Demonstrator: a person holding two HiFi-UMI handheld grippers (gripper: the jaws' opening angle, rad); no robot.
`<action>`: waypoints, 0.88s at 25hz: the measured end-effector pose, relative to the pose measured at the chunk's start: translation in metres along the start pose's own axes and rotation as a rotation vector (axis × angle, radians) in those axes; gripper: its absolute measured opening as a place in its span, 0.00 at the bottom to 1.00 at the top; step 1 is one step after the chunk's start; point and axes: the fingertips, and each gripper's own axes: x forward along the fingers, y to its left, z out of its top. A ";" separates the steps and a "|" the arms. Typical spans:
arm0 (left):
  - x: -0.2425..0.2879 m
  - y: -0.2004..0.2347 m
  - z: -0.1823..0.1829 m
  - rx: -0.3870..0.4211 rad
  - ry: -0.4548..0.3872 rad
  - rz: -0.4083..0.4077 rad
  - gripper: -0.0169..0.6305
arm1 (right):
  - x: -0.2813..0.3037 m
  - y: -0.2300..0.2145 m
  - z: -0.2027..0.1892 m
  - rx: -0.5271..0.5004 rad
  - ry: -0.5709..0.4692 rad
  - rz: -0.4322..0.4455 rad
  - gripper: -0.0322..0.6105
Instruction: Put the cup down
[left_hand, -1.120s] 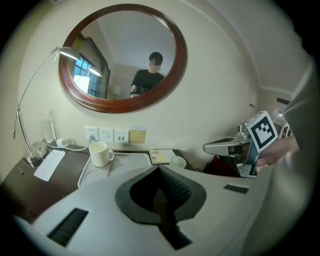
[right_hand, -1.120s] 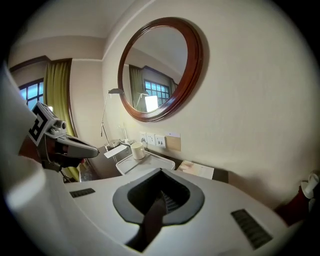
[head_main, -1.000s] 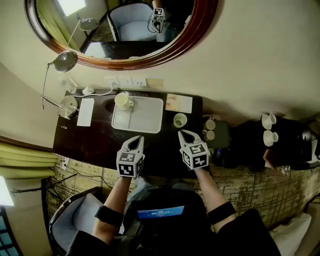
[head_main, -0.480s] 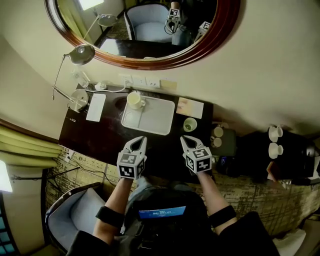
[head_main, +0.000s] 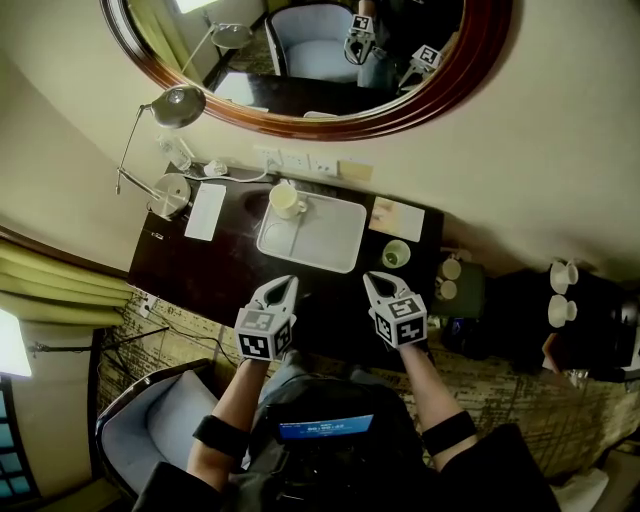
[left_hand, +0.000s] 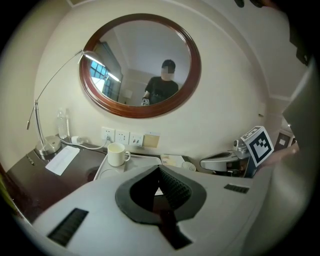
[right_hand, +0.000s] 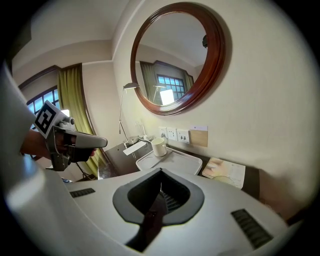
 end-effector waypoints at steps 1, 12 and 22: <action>0.001 0.004 0.001 -0.007 -0.005 0.003 0.03 | 0.004 0.001 0.003 -0.012 -0.005 0.002 0.05; 0.006 0.053 -0.004 -0.050 0.019 0.001 0.03 | 0.080 0.042 0.035 -0.168 0.039 0.074 0.32; 0.030 0.104 0.000 0.012 0.080 0.000 0.03 | 0.174 0.069 0.058 -0.246 0.127 0.144 0.75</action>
